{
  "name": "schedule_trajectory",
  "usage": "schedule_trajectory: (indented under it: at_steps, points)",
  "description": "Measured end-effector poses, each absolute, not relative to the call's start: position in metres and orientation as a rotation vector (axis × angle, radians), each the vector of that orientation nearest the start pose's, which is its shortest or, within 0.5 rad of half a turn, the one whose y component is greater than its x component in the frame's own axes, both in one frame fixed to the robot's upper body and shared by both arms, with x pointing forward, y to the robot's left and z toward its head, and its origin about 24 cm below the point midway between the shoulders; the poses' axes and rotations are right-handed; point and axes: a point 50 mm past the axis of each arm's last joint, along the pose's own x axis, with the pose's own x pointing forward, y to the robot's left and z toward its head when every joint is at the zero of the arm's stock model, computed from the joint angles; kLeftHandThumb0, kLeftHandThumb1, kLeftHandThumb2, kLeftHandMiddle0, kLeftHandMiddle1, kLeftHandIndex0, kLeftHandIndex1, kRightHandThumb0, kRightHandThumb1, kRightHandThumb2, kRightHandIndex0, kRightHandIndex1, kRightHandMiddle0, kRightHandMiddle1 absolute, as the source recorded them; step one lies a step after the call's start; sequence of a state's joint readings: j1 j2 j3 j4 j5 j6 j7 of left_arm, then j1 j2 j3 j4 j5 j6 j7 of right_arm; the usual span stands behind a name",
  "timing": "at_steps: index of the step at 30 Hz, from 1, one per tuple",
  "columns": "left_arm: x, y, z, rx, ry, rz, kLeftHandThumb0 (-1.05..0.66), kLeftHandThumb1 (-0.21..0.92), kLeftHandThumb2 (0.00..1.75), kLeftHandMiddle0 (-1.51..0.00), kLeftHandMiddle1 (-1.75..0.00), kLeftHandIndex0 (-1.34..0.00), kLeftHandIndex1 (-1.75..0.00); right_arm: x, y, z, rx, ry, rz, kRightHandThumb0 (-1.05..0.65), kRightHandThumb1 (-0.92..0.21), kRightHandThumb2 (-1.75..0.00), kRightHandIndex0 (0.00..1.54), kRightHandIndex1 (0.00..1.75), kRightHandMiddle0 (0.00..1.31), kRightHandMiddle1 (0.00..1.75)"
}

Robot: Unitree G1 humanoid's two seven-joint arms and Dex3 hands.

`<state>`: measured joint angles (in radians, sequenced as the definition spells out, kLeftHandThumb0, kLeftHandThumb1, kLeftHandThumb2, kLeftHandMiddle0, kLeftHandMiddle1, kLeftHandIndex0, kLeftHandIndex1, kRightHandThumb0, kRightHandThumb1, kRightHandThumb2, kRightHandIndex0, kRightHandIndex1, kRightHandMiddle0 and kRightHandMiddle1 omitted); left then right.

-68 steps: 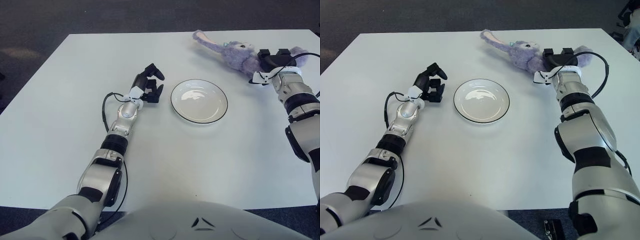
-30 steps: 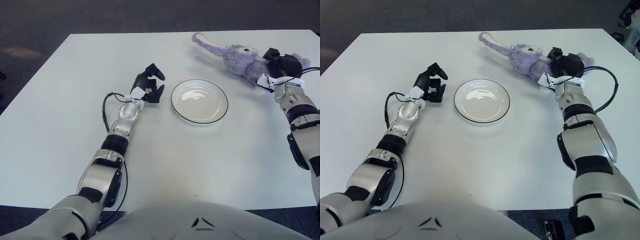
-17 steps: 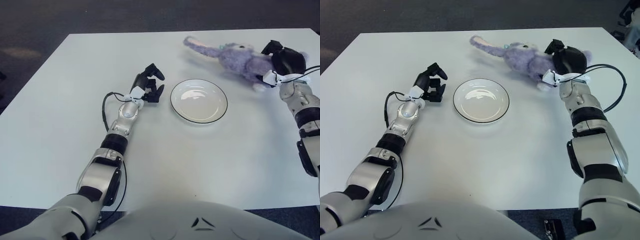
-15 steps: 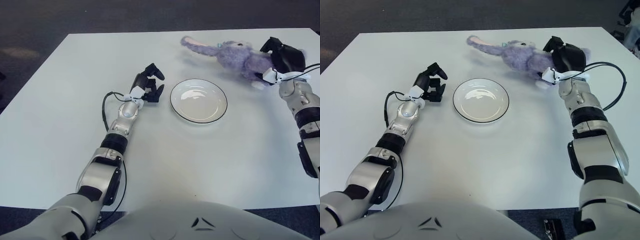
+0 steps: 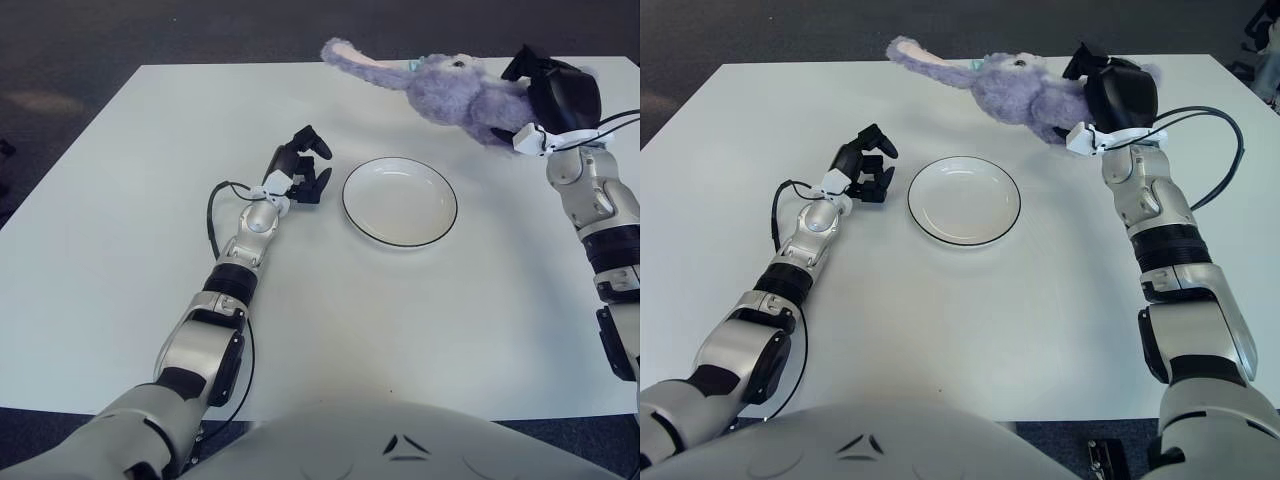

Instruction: Put the doll into the plate.

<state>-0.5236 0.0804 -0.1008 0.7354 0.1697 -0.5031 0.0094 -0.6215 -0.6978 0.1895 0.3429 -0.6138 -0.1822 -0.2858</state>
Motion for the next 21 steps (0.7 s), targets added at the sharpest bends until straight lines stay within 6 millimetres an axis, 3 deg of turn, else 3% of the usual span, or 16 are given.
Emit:
schedule_trajectory:
  at_steps: [9, 15, 21]
  points:
    - [0.335, 0.106, 0.065, 0.285, -0.29, -0.26, -0.43, 0.48, 1.11, -1.09, -1.75, -0.48, -1.75, 0.329, -0.204, 0.214, -1.271, -0.704, -0.121, 0.0, -0.08, -1.56, 0.83, 1.65, 0.56, 1.75]
    - [0.335, 0.106, 0.065, 0.283, -0.295, -0.262, -0.43, 0.48, 1.11, -1.09, -1.75, -0.48, -1.75, 0.322, -0.194, 0.216, -1.243, -0.734, -0.1, 0.0, -0.07, -1.55, 0.87, 1.58, 0.57, 1.75]
    - [0.335, 0.105, 0.065, 0.283, -0.296, -0.263, -0.43, 0.49, 1.11, -1.08, -1.75, -0.48, -1.75, 0.319, -0.184, 0.214, -1.219, -0.791, -0.054, 0.0, -0.07, -1.59, 0.81, 1.69, 0.57, 1.75]
